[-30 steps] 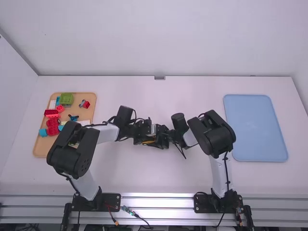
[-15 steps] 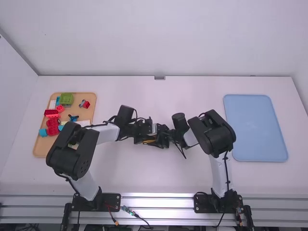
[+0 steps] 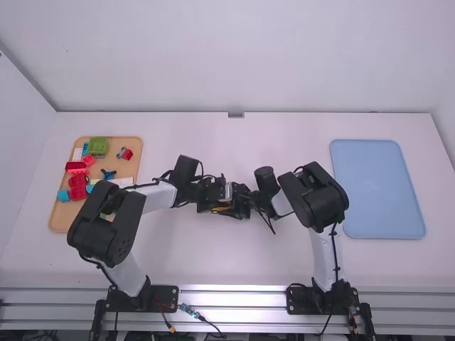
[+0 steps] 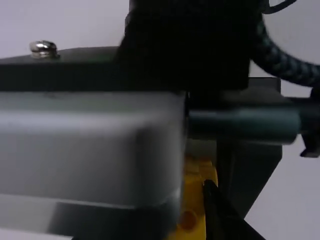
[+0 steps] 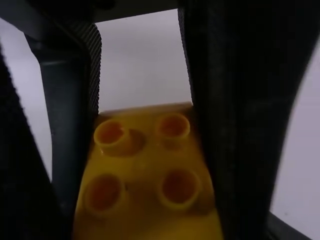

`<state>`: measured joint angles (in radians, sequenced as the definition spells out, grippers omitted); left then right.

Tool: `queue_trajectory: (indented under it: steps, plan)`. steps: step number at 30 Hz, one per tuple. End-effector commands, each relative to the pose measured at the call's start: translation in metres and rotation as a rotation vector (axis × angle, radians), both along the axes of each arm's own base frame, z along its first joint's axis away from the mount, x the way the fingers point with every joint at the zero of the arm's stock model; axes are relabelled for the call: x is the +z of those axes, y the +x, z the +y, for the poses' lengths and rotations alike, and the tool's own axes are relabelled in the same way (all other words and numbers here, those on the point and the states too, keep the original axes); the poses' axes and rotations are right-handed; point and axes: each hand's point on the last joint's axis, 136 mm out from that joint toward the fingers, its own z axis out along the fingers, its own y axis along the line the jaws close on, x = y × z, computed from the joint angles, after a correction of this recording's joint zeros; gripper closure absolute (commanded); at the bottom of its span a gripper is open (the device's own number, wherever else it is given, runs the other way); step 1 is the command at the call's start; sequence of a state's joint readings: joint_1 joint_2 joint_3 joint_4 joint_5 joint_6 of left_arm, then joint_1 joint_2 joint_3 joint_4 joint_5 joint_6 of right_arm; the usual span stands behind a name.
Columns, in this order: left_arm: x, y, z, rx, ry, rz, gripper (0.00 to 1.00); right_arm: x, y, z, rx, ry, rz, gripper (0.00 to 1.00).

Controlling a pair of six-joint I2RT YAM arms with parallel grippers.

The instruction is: Assemble lego blocks to make yellow taxi

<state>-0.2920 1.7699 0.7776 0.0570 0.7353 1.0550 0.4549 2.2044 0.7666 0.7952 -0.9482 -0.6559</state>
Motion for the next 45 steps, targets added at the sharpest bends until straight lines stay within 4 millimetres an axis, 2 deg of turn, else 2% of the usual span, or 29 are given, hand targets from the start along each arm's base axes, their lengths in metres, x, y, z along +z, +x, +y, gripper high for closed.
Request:
queue_trajectory:
  steps: [1,8,15,21,27,31,36,42,45]
  plan:
    - [-0.055,-0.026,0.034,0.065,0.201,0.111,0.98,0.0,0.019,-0.01,-0.044,-0.004,-0.046,0.62]
    - [-0.057,-0.022,0.04,0.096,0.174,0.088,0.98,0.005,0.022,-0.012,-0.047,0.019,-0.057,0.63]
    - [-0.046,-0.016,0.032,0.111,0.115,0.114,0.98,0.01,0.016,-0.012,-0.043,0.052,-0.071,0.62]
    - [-0.042,-0.017,0.026,0.052,0.106,0.093,0.98,0.007,0.012,-0.013,-0.033,0.044,-0.054,0.64]
    - [-0.055,-0.011,0.027,0.064,0.112,0.088,0.98,0.003,0.004,-0.01,-0.017,0.034,-0.036,0.67]
    - [-0.056,-0.011,0.024,0.056,0.105,0.083,0.98,0.001,0.004,-0.012,-0.023,0.026,-0.026,0.68]
    - [-0.06,-0.008,0.03,0.076,0.136,0.076,0.98,-0.002,0.001,-0.012,-0.018,0.015,-0.009,0.69]
    - [-0.055,-0.005,0.027,0.061,0.145,0.085,0.99,-0.003,-0.005,-0.008,-0.003,0.011,-0.009,0.7]
    - [-0.049,-0.005,0.029,0.026,0.18,0.122,0.99,-0.006,-0.001,-0.01,-0.024,-0.004,-0.014,0.71]
